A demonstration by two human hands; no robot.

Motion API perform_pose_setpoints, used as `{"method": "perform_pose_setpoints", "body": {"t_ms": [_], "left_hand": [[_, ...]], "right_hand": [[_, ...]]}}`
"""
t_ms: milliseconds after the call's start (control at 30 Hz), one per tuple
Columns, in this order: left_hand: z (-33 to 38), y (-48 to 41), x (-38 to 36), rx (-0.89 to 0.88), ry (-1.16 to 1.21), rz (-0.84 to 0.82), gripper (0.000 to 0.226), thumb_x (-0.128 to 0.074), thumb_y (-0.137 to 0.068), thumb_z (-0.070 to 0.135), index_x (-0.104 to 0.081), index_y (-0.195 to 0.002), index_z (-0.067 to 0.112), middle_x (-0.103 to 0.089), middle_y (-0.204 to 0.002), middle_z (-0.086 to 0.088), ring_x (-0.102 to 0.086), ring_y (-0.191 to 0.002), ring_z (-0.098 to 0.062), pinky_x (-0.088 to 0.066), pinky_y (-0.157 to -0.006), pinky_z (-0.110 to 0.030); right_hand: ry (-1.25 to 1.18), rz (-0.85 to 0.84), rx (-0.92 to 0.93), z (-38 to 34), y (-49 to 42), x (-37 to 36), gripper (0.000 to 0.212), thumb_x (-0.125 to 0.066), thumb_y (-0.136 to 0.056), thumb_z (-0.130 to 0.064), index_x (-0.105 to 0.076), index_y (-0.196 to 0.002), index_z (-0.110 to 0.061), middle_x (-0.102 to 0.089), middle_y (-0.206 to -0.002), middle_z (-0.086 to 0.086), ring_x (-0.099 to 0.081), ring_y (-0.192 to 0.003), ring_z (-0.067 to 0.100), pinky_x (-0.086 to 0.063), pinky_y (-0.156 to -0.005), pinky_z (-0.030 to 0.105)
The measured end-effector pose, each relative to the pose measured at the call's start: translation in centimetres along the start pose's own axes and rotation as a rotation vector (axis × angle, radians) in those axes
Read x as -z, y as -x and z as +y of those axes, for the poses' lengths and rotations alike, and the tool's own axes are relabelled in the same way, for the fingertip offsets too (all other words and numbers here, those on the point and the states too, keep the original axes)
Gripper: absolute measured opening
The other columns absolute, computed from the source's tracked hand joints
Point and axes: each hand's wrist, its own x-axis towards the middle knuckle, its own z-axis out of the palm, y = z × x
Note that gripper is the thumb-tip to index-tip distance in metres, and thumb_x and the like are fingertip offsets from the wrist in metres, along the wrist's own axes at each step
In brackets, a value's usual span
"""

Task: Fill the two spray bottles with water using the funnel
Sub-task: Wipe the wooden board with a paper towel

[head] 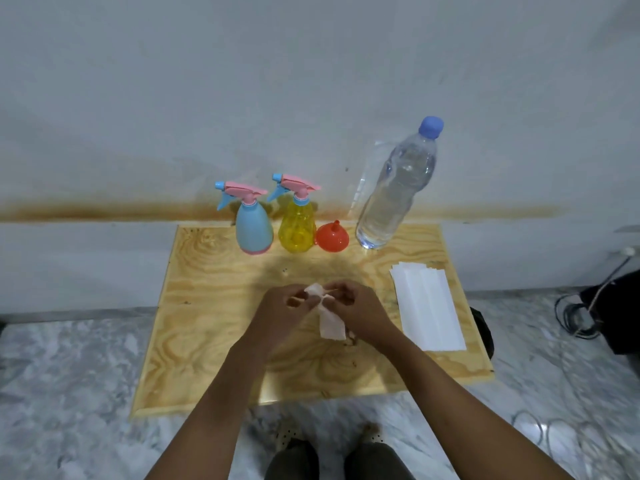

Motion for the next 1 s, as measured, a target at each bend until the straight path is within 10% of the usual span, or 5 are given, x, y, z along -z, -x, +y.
{"method": "perform_pose_setpoints", "body": {"t_ms": [233, 433, 633, 867, 1000], "left_hand": [[4.5, -0.4, -4.1, 0.130, 0.215, -0.011, 0.010, -0.075, -0.089, 0.019, -0.078, -0.082, 0.012, -0.077, -0.076, -0.012, -0.075, -0.078, -0.034, -0.060, -0.081, -0.054], [8.5, -0.3, -10.5, 0.136, 0.248, -0.179, 0.017, -0.068, -0.095, 0.024, -0.077, -0.099, 0.010, -0.079, -0.087, -0.007, -0.075, -0.084, -0.028, -0.059, -0.082, -0.043], [9.8, -2.0, -19.5, -0.032, -0.086, -0.262, 0.036, -0.072, -0.091, 0.032, -0.068, -0.124, 0.018, -0.071, -0.101, 0.002, -0.068, -0.088, -0.013, -0.051, -0.073, -0.018], [10.7, -5.2, -31.4, -0.104, -0.611, -0.386, 0.066, -0.060, -0.096, 0.044, -0.035, -0.153, 0.020, -0.032, -0.160, -0.003, -0.028, -0.148, -0.022, -0.031, -0.115, -0.032], [10.9, -7.7, -35.6, -0.072, -0.904, -0.422, 0.063, -0.059, -0.096, 0.041, -0.037, -0.148, 0.013, -0.030, -0.157, -0.009, -0.029, -0.145, -0.031, -0.030, -0.117, -0.041]], "right_hand": [[-0.064, -0.005, 0.084, -0.1, 3.7, 5.4, 0.036, -0.076, -0.087, -0.026, -0.067, -0.122, -0.025, -0.072, -0.107, -0.012, -0.067, -0.097, -0.003, -0.054, -0.080, 0.016], [0.072, 0.221, 0.083, 3.5, 6.2, 11.6, 0.021, -0.072, -0.090, -0.028, -0.072, -0.111, -0.023, -0.071, -0.098, -0.014, -0.064, -0.089, -0.001, -0.048, -0.073, 0.011], [0.068, 0.419, -0.046, 9.6, 8.4, 19.2, 0.015, -0.070, -0.091, -0.025, -0.071, -0.106, -0.027, -0.066, -0.092, -0.023, -0.063, -0.084, -0.007, -0.049, -0.070, 0.010], [0.055, 0.560, -0.228, 18.8, 8.5, 27.6, 0.017, -0.064, -0.095, -0.020, -0.069, -0.111, -0.020, -0.063, -0.093, -0.014, -0.060, -0.082, -0.003, -0.045, -0.064, 0.010], [0.056, 0.491, -0.317, 24.1, 6.7, 31.0, 0.020, -0.063, -0.095, -0.021, -0.068, -0.114, -0.015, -0.064, -0.099, -0.006, -0.060, -0.089, 0.012, -0.043, -0.071, 0.020]]}}
